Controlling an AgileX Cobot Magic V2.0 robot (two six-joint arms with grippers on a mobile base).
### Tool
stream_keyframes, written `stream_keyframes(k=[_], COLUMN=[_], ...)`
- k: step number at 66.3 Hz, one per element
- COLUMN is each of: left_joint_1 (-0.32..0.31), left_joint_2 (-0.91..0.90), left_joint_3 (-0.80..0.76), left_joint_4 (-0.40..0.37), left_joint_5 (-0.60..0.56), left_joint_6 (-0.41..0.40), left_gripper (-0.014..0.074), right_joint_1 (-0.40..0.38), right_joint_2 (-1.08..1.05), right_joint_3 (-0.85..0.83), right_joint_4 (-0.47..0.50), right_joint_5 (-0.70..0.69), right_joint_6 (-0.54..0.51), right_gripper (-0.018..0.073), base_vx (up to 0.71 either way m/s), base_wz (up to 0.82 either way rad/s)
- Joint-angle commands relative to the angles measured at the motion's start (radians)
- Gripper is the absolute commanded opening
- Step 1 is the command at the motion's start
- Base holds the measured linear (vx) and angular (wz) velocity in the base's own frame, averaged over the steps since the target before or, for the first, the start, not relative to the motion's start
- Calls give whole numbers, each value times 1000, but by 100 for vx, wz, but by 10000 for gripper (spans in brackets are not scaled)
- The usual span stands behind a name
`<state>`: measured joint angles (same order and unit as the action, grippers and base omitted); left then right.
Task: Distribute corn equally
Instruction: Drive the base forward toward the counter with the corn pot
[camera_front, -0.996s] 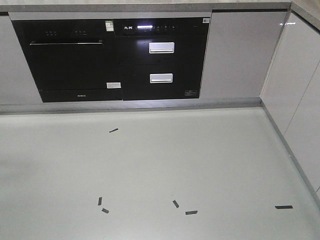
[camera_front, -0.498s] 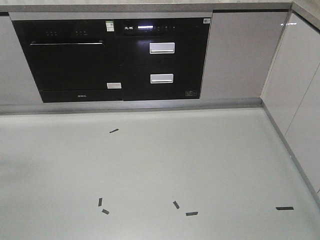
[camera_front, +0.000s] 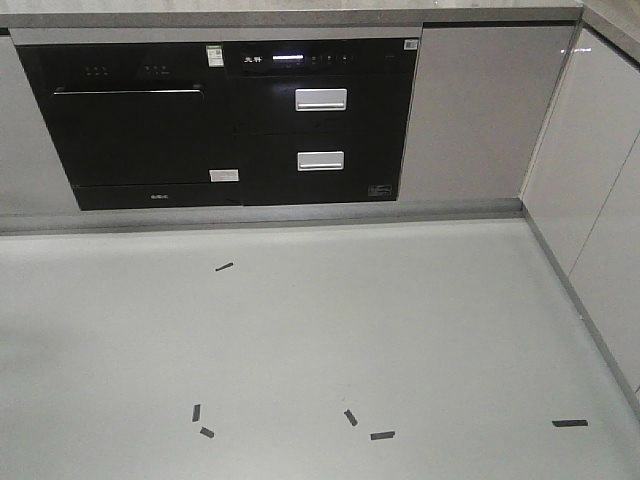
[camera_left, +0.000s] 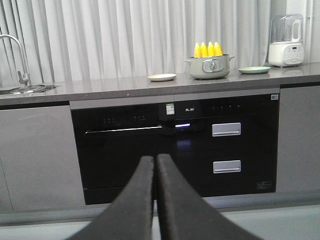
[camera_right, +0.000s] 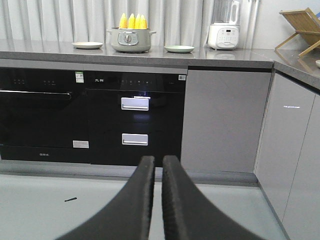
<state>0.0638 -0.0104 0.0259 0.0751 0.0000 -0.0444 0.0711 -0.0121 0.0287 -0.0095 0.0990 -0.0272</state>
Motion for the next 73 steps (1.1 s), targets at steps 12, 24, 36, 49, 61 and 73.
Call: stream_keyframes(k=[12, 24, 36, 49, 61, 73], left_joint_1=[-2, -2, -2, -2, -2, -2], left_joint_2=[-17, -17, -17, -17, -17, -17], left_joint_3=[14, 14, 14, 14, 14, 14], left_joint_4=[-10, -10, -10, -10, -10, -10], left_joint_5=[-69, -69, -69, -69, -69, -69], left_joint_6=[0, 0, 0, 0, 0, 0], left_gripper=[-6, -6, -6, -6, -6, -6], right_joint_1=[-6, -6, -6, -6, -6, -6], right_joint_2=[-1, -1, -1, -1, -1, -1], right_joint_3=[7, 7, 7, 7, 7, 7], right_joint_4=[-6, -6, -6, -6, -6, -6], right_joint_5=[-78, -77, -77, -77, -77, -77], right_joint_6=[-4, -4, -4, -4, -4, -4], right_gripper=[36, 36, 36, 36, 36, 36], base_vx=[7, 8, 9, 10, 12, 13], base_wz=[-4, -2, 7, 8, 3, 1])
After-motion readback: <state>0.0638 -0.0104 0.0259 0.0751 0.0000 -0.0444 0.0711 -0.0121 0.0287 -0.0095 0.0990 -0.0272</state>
